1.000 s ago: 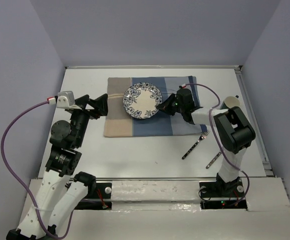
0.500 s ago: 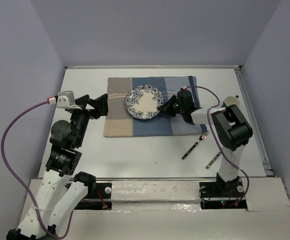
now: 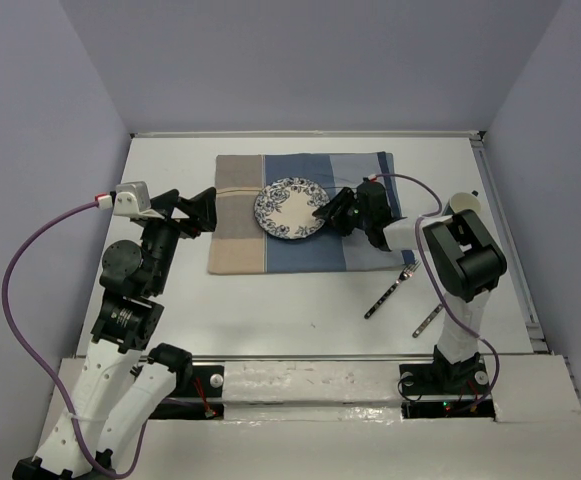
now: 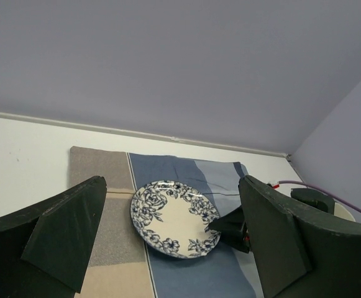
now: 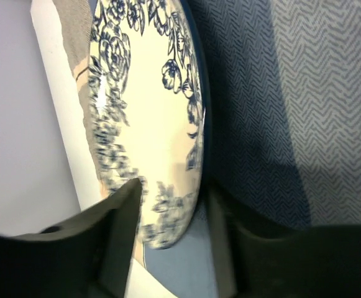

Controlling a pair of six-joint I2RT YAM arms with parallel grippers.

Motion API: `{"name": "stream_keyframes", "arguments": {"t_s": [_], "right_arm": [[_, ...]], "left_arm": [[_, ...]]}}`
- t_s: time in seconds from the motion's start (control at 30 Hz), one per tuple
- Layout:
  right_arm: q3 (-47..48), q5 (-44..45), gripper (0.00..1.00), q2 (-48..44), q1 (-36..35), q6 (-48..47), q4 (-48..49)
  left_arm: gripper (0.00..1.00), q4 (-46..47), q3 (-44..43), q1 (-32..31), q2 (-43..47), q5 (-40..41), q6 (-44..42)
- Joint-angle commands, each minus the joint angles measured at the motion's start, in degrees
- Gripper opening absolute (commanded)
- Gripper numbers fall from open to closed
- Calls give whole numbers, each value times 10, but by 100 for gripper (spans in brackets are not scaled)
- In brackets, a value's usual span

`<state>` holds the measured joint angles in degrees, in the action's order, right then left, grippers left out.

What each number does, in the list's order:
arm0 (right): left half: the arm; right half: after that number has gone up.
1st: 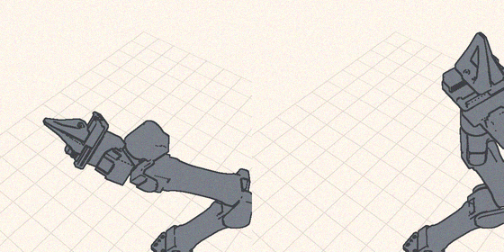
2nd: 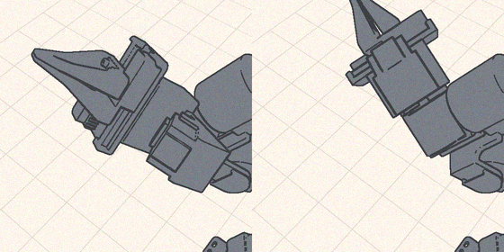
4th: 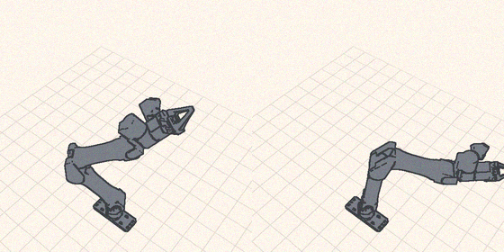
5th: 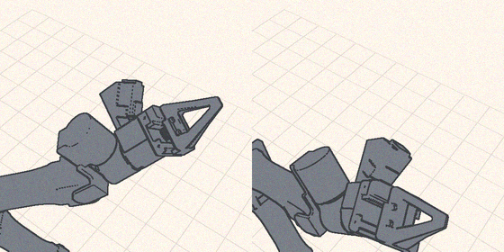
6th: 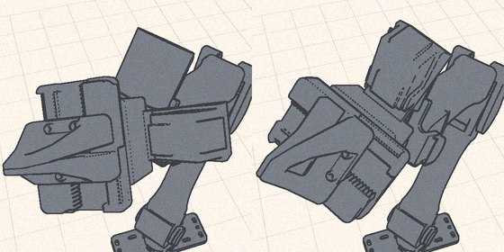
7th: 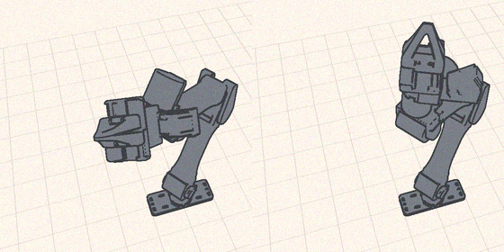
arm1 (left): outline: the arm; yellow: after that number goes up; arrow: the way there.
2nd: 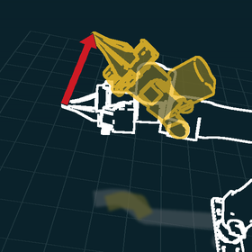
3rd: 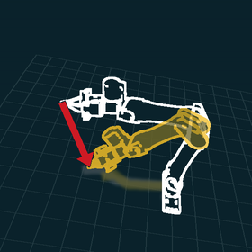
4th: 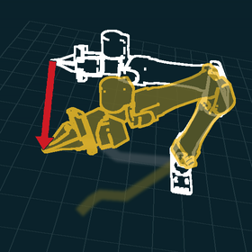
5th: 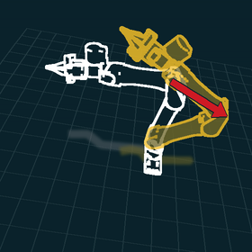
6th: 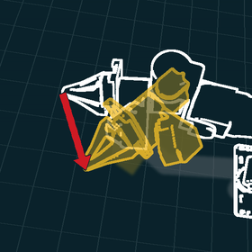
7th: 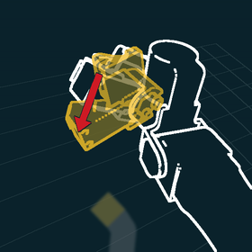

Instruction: Set the dinner table for one person

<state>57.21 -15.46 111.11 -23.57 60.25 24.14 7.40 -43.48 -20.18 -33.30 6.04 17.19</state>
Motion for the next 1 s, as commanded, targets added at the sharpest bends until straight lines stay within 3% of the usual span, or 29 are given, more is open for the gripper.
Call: {"name": "stream_keyframes", "arguments": {"t_s": [0.0,0.1,0.47,0.77,0.97], "right_arm": [[4,10,58,-26,4,-11,36],[-3,14,70,-41,4,-28,12],[-90,87,93,-172,4,-118,-122],[-118,154,94,-338,4,-192,-240],[-84,258,91,-431,4,-240,-337]], "left_arm": [[99,23,3,-3,1,-9,-2],[99,23,3,-3,2,-9,-2],[99,23,-1,-5,34,-11,-2],[99,24,-1,-17,54,-9,-3],[99,25,1,-28,63,-2,-6]]}}
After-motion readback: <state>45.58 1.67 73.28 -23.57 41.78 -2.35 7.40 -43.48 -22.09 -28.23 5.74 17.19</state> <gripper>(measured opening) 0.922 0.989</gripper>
